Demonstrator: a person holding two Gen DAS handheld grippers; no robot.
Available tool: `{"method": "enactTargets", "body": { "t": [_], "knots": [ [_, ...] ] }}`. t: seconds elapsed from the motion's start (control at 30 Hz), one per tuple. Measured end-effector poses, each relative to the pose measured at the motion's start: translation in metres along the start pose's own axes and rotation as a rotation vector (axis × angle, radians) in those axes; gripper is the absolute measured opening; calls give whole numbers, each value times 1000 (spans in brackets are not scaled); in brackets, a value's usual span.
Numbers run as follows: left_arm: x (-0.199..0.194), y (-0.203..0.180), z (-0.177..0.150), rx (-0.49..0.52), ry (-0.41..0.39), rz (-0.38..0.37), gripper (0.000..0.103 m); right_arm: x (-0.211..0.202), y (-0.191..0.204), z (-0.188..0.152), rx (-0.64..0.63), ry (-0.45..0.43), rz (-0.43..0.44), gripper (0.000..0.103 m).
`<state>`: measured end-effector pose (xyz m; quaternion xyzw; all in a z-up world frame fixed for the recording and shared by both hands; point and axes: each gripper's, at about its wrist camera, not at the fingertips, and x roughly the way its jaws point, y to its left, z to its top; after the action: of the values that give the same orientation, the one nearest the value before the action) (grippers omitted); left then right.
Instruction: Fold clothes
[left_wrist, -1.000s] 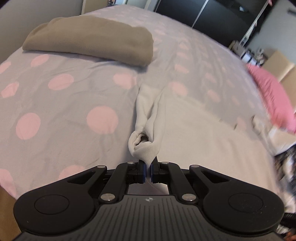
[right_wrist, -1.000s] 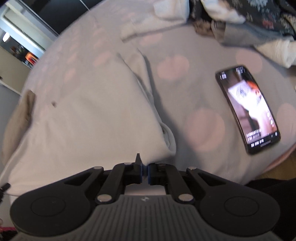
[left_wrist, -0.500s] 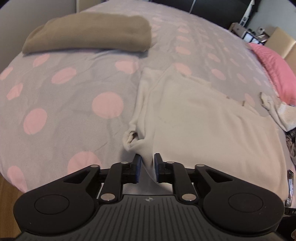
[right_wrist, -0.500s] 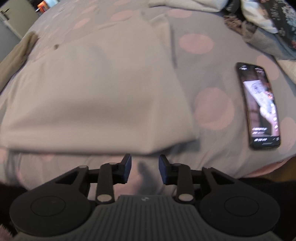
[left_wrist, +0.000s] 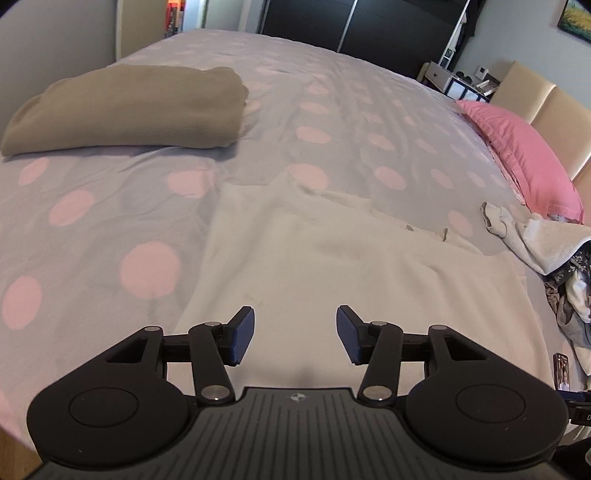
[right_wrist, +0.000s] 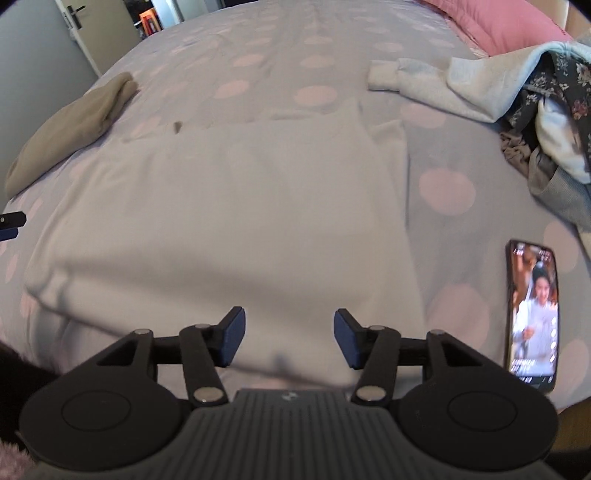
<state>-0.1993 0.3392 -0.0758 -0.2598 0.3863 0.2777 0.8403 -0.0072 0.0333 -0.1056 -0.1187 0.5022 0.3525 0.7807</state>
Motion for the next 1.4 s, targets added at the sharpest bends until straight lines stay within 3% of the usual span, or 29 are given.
{"method": "enactTargets", "body": {
  "t": [0.1, 0.4, 0.63, 0.83, 0.93, 1.03, 1.13, 1.17, 1.23, 1.4],
  "knots": [
    [19, -9, 14, 33, 12, 4, 47, 9, -8, 14, 8, 12, -11, 68],
    [70, -27, 32, 118, 57, 7, 47, 36, -28, 42, 45, 11, -63, 68],
    [93, -23, 31, 81, 106, -5, 47, 56, -65, 71, 107, 28, -87, 68],
    [103, -14, 35, 79, 122, 16, 47, 88, -99, 98, 198, 75, 3, 70],
    [107, -9, 35, 94, 138, 85, 47, 105, -110, 103, 218, 103, 26, 69],
    [105, -7, 36, 105, 134, 95, 47, 121, -119, 105, 272, 115, 60, 68],
    [102, -7, 38, 98, 124, 80, 47, 125, -117, 108, 270, 96, 53, 58],
    [102, -8, 39, 101, 120, 77, 47, 125, -115, 109, 268, 90, 53, 39],
    [99, -9, 41, 109, 110, 75, 47, 124, -115, 111, 283, 84, 95, 18],
    [91, -8, 41, 173, 80, 124, 47, 108, -105, 119, 271, 84, 107, 13]
  ]
}}
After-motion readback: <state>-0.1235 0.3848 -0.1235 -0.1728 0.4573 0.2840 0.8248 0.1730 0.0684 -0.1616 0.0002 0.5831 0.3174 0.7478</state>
